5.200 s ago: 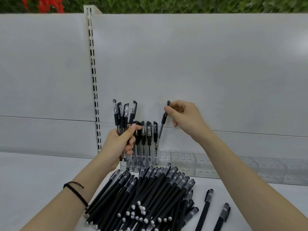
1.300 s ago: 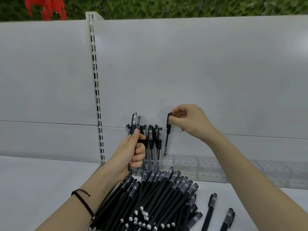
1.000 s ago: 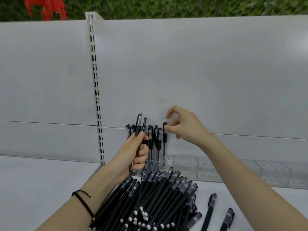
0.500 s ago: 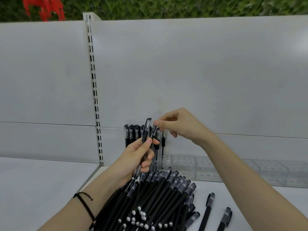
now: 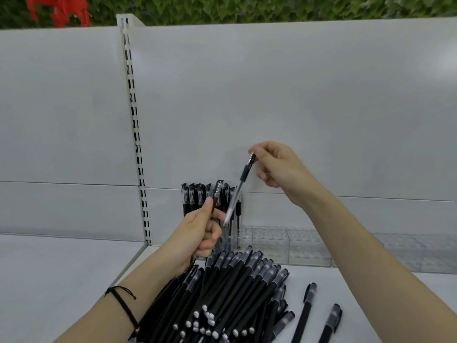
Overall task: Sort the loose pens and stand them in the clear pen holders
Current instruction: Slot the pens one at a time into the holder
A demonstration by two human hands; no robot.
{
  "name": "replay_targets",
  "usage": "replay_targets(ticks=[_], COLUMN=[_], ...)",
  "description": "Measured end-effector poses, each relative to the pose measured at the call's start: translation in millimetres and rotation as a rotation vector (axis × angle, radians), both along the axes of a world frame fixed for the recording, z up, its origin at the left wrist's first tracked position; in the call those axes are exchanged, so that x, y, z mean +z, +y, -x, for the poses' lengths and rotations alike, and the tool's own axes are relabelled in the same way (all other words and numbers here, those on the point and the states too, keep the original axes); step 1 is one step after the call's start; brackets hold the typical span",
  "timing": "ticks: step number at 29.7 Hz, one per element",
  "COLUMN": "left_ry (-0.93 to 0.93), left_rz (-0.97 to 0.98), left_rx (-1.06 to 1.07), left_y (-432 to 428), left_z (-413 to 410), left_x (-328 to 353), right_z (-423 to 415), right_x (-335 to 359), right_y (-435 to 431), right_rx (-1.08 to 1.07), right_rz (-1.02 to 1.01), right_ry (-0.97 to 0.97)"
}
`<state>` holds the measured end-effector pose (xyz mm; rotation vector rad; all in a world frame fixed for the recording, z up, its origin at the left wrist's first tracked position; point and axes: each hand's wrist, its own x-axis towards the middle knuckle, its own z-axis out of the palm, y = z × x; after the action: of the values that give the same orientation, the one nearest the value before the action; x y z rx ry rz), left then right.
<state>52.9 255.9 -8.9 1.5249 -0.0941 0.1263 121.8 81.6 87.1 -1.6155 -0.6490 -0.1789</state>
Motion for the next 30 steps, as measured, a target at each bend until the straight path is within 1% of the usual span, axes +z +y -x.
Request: replay_targets(ticks=[2,4,6,12,15,17,21,24,26,28,30], left_ry=[0.031,0.05,0.06,0.031,0.004,-0.012,-0.027,-0.025,-0.028,-0.036,-0.046], left_rz=[0.044,0.092,0.125,0.136,0.106,0.087,0.063,0.078,0.081,0.078,0.062], left_rx=[0.018,0.016,0.01,-0.022,-0.039,-0.049,-0.043,-0.055,-0.075,-0.101,-0.128], left_y=[0,1,2,2,2,2,2,2,1,-1,-4], left_z=[-2,-4,-3,0,2,2,1,0,1,2,4], left_x=[0,1,2,3,3,2,1,1,1,1,1], right_z=[0,-1,-2,-5,-7,-8,-8,-7,-4,0,5], right_x=[3,4,1,-12,-19,-24,-26,-23,-19,-15,-14], right_y=[-4,-6,-4,4,5,6,4,5,7,8,9], right_rx=[-0.075,-0.139,-0.159,-0.166,-0.178,-0.145,-0.108,-0.227,-0.255,-0.201,-0.093], right_rz=[0.066,0.173,0.244,0.377,0.524,0.586,0.577,0.611,0.529,0.442,0.395], right_ry=[-0.109,-0.213,-0.27,-0.313,-0.338,-0.321,-0.268,-0.351,-0.351,-0.301,-0.222])
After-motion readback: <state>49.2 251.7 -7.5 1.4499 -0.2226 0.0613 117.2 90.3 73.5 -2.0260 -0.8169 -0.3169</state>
